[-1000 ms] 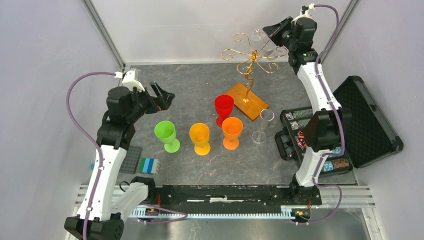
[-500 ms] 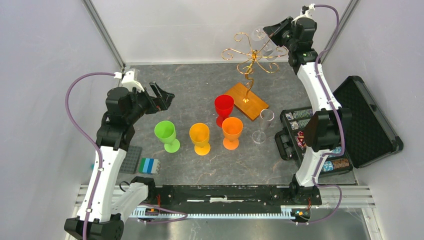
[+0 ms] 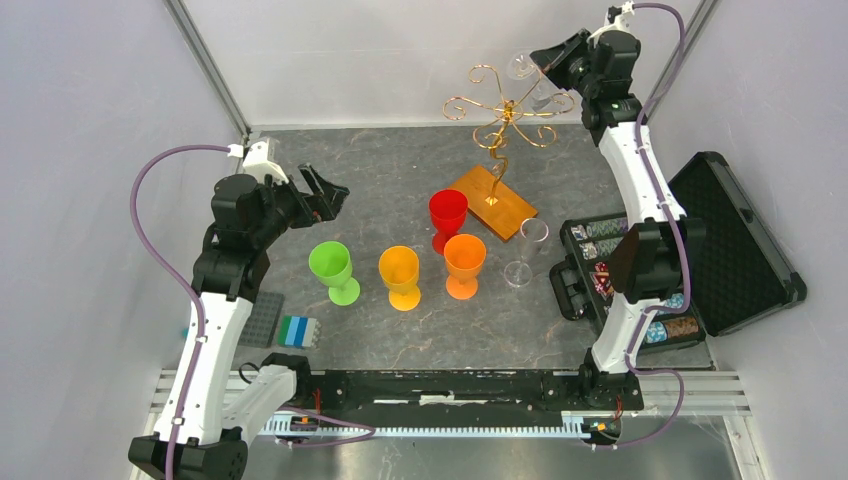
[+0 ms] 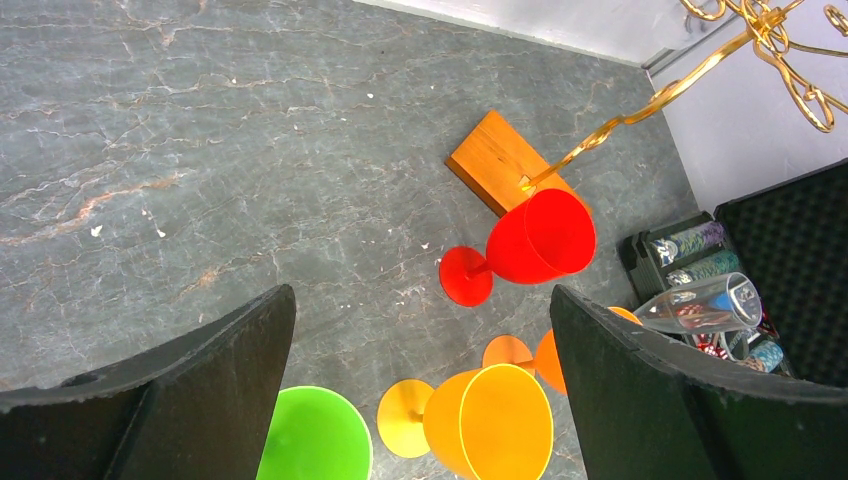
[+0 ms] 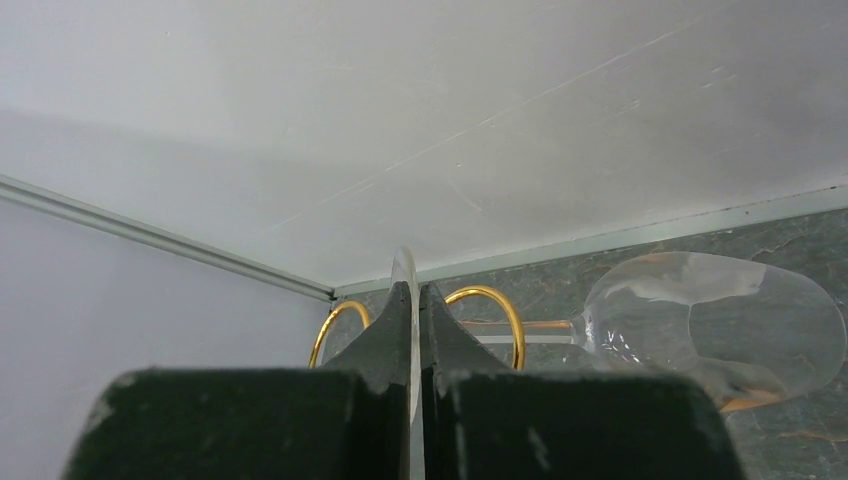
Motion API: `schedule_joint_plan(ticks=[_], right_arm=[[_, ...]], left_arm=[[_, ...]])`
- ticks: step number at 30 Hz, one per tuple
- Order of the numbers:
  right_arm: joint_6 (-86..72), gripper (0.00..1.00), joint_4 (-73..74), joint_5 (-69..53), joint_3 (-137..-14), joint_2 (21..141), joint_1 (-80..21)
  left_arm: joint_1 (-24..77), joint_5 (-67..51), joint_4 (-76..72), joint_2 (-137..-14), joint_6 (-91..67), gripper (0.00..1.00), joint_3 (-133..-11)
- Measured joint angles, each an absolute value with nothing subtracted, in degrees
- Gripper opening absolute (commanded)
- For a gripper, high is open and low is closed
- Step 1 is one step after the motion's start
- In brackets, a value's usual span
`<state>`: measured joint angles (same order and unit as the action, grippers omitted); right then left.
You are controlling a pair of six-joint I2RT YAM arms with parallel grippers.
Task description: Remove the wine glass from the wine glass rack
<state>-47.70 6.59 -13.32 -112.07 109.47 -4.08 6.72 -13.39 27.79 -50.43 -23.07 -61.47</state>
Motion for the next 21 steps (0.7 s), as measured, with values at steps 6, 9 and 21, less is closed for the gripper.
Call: schedule_joint_plan(ticks=[6,9,21], right_arm=[[-48.58,0.0,6.15,-13.43,-110.39,108.71,-4.05],[-49.82,0.0,5.23,-12.91,-107.77,107.11,-4.05],[-52.45,0.0,1.3,-8.69,-103.13,100.88,-3.42]], left_arm=[[6.72,-13.37,27.81,-50.43,-23.07,1.0,-61.47],[6.72,-13.39,27.79,-50.39,-23.07,1.0,-61.47],[6.72,-13.37,27.81,-50.13,-23.07,1.0,-61.47]])
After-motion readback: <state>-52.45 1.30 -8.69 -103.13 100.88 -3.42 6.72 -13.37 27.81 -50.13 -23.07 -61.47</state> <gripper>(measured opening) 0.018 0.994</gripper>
